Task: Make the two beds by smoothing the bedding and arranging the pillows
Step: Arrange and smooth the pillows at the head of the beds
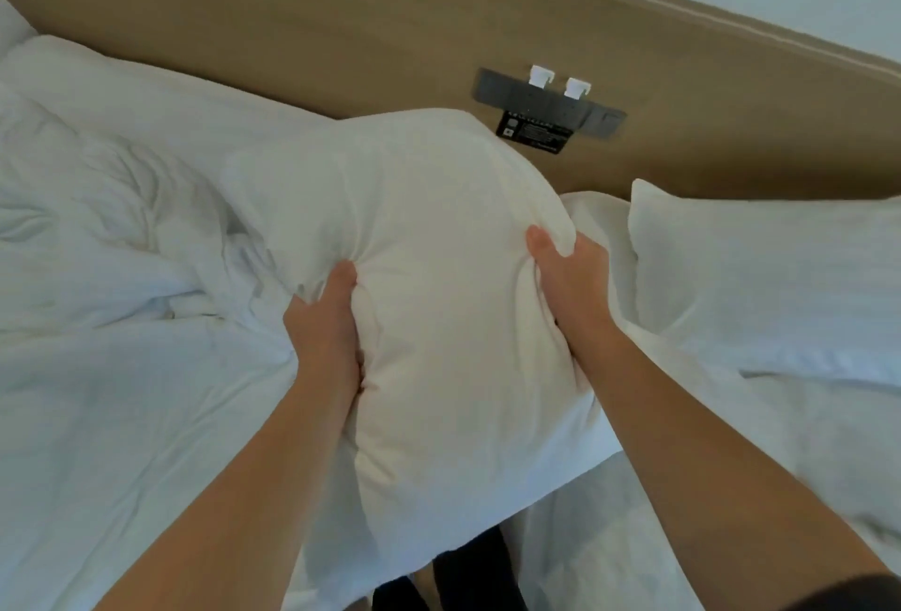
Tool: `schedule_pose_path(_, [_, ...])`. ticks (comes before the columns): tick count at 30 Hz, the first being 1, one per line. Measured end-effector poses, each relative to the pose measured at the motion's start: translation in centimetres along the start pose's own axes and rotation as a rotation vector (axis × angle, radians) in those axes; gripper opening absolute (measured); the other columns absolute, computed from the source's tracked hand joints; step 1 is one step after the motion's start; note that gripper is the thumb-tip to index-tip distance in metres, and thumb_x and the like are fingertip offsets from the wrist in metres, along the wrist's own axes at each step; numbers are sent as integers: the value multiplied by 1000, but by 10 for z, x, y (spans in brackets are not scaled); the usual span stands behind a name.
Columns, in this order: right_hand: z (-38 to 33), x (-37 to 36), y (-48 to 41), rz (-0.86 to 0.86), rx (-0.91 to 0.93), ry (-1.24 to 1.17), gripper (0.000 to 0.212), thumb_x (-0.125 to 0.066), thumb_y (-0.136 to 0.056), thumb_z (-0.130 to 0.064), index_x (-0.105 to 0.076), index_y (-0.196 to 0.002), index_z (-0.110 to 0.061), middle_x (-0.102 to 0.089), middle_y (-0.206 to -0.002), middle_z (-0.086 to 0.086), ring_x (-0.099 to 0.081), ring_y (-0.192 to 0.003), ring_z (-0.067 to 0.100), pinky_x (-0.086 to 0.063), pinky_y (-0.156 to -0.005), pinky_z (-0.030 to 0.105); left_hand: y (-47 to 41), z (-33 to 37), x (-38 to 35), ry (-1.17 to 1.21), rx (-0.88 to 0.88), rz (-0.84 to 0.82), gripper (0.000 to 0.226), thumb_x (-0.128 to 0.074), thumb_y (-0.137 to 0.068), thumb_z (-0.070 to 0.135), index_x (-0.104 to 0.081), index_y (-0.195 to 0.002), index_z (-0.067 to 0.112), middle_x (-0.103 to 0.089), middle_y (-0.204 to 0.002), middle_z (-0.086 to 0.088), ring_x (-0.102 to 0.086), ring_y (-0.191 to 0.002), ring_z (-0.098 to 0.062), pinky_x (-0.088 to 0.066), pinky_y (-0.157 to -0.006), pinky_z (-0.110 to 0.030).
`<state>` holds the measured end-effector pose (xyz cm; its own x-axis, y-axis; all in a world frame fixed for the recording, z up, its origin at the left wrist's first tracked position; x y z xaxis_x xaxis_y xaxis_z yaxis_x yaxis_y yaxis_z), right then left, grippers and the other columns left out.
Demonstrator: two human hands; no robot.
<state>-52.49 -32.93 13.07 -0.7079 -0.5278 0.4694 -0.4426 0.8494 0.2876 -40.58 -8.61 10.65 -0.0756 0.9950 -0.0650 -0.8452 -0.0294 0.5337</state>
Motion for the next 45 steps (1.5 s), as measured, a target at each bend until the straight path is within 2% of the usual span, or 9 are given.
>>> schedule_pose_path(6, [47,134,40,205,-110,-18,35,-63,-90,-43,-67,-103,-11,-70,-91,0,-65,-87,19,-52,-78,31,82,-44,-61,-95,115,-190,53,-74,-80,28,-57,-129,14,-66,-114,1,-63,-104,-19,-49,-96,-34])
schedule_pose_path(11, [96,253,85,401,-122,-57,21,-65,-90,-34,-64,-80,-16,-65,-70,-7,-59,-58,-3,-42,-51,11,174,-92,-116,-169,109,-372,26,-70,-86,22,-57,-106,31,-60,-93,20,-60,-86,2,-46,-68,-10])
schedule_pose_path(15, [147,335,123,538,-180,-75,25,-65,-89,-33,-63,-78,-10,-63,-65,-4,-57,-53,3,-45,-51,16,247,-137,-152,-244,188,-530,16,-68,-86,27,-59,-98,31,-63,-91,18,-60,-80,2,-44,-62,-14])
schedule_pose_path(22, [300,415,155,716,-381,-16,30,-61,-92,-37,-57,-72,-17,-61,-67,0,-59,-64,16,-47,-61,29,312,-291,-215,-526,218,-751,32,-68,-87,30,-55,-115,22,-64,-104,8,-63,-97,-14,-48,-84,-27])
schedule_pose_path(25, [378,421,164,639,-605,245,31,-59,-92,-40,-56,-97,-9,-65,-95,14,-61,-91,36,-50,-80,45,315,-365,-220,-932,255,-907,51,-67,-86,36,-36,-122,18,-57,-124,-4,-57,-103,-23,-50,-81,-30])
schedule_pose_path(28, [465,408,157,424,-836,367,65,-64,-90,-39,-32,-142,-17,-42,-136,24,-47,-120,46,-39,-100,53,304,-442,-206,-1263,370,-911,106,-74,-78,49,-4,-148,13,-33,-146,-17,-44,-129,-34,-42,-104,-41])
schedule_pose_path(35, [512,407,115,375,-879,271,87,-49,-87,-66,-10,-154,-27,-26,-155,14,-25,-142,37,-19,-113,61,279,-460,-225,-977,282,-840,115,-80,-75,42,0,-152,15,-41,-141,0,-47,-128,-22,-38,-110,-36])
schedule_pose_path(39, [512,413,87,425,-852,343,35,-38,-99,-36,-50,-115,-7,-56,-121,19,-52,-113,38,-41,-98,50,286,-467,-247,-987,331,-936,93,-71,-83,46,-14,-151,18,-44,-143,2,-48,-128,-22,-37,-111,-40])
schedule_pose_path(45, [480,452,102,833,-715,317,26,-31,-99,-22,-42,-80,-8,-55,-83,13,-54,-81,34,-43,-74,43,315,-450,-268,-1164,111,-938,56,-57,-92,41,-41,-140,17,-55,-135,-9,-52,-123,-30,-40,-106,-37])
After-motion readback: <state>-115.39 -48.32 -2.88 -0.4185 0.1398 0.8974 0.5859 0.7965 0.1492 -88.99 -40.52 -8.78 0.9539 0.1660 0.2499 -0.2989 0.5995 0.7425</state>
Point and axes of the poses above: each hand's wrist, its own y-axis away from the middle knuckle, its own x-axis out of the back of the hand, z = x × y, the point moved 6 cm from there along -y, towards the middle knuckle
